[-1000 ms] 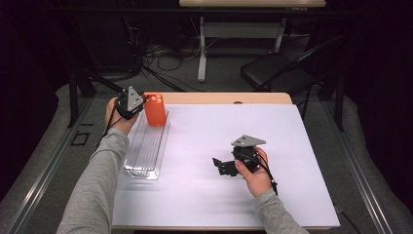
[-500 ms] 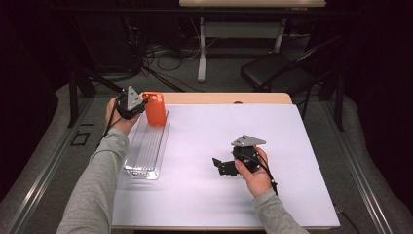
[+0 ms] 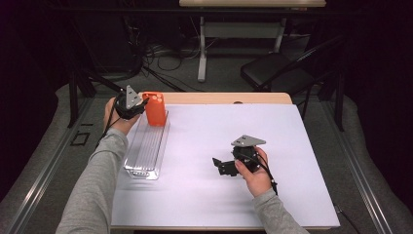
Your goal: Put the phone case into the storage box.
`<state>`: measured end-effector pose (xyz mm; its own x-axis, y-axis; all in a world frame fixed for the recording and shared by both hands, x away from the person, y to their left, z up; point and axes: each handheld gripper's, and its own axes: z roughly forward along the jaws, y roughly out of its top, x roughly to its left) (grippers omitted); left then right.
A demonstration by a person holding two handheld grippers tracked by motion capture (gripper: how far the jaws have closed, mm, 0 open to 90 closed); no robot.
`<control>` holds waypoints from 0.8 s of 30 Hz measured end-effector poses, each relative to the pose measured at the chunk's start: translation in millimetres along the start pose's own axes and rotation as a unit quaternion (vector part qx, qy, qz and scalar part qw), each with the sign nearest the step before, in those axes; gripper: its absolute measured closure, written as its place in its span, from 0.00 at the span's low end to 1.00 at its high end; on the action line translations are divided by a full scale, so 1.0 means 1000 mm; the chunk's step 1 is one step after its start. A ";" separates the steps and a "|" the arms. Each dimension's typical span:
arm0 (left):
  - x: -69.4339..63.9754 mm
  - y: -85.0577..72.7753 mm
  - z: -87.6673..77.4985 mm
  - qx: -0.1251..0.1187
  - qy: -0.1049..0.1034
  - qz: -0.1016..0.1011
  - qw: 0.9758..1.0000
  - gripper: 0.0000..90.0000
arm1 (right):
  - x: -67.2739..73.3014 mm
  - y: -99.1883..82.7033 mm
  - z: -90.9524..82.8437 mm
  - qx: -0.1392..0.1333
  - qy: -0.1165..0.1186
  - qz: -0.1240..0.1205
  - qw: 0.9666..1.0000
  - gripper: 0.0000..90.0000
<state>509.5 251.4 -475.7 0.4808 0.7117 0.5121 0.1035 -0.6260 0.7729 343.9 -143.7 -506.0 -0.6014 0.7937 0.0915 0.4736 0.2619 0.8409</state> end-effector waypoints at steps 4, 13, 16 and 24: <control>0.001 0.001 -0.002 0.000 0.001 -0.009 1.000 0.58 | 0.000 0.000 0.000 0.000 0.000 -0.001 1.000 0.00; 0.001 0.003 -0.007 0.003 -0.001 -0.016 1.000 0.55 | 0.000 0.000 0.001 0.002 0.000 0.000 1.000 0.00; 0.001 0.004 -0.008 0.000 -0.004 -0.025 1.000 0.53 | 0.000 0.000 0.001 0.001 0.000 0.000 1.000 0.00; 0.001 0.007 -0.011 -0.007 -0.010 -0.044 0.999 0.47 | -0.001 -0.001 -0.001 0.002 -0.001 -0.001 1.000 0.00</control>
<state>501.2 251.3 -465.2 0.4871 0.7573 0.4351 0.1346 -0.5573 0.8193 343.3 -145.8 -506.4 -0.6007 0.7946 0.0887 0.4745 0.2650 0.8394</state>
